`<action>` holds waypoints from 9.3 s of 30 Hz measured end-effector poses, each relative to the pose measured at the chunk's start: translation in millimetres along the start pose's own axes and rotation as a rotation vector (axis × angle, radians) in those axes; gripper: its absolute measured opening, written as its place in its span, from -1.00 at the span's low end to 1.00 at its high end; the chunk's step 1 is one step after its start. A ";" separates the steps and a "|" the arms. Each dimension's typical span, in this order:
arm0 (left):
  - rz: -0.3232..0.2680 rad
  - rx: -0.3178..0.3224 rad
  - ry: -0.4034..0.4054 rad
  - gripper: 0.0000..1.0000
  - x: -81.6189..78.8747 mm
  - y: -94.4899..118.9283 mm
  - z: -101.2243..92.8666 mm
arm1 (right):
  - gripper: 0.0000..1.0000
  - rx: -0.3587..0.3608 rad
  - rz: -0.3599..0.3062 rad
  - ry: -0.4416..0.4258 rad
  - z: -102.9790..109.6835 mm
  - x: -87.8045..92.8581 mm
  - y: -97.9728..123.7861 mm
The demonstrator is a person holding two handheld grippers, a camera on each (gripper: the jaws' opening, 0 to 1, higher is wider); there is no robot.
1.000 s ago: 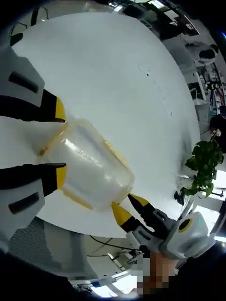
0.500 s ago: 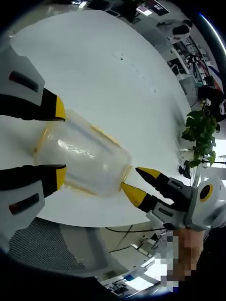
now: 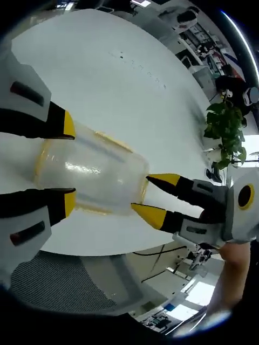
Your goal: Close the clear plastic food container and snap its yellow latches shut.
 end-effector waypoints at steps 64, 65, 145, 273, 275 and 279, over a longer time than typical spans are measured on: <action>-0.042 0.017 -0.206 -0.08 -20.1 -19.4 -24.6 | -0.20 0.011 0.029 0.154 -19.6 -35.3 -44.3; -0.047 0.019 -0.202 -0.05 -19.6 -19.7 -26.8 | -0.15 -0.001 0.025 0.136 -20.1 -34.7 -45.0; 0.108 -0.138 -0.276 0.17 -21.0 -37.8 -65.2 | -0.31 -0.301 0.302 0.245 -27.6 -50.5 -67.4; 0.067 0.016 -0.157 0.49 -10.9 -1.3 -44.0 | 0.17 -0.100 0.241 0.427 20.1 -42.9 -25.5; 0.070 0.024 -0.164 0.49 -10.2 -1.8 -44.8 | 0.17 -0.099 0.243 0.425 20.0 -41.0 -24.5; 0.080 0.032 -0.166 0.49 -9.4 -2.7 -46.5 | 0.17 -0.095 0.245 0.426 21.0 -37.9 -22.1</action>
Point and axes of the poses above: the point that each gripper's makers call its tool centre point, and the gripper's own axes: y roughly backward along the fingers, z roughly to its left, x roughly out of its underside, the point moved 10 cm from there along y, roughly backward along the fingers, and after that the axes turned 3 degrees about -x, right-handed, at the moved point
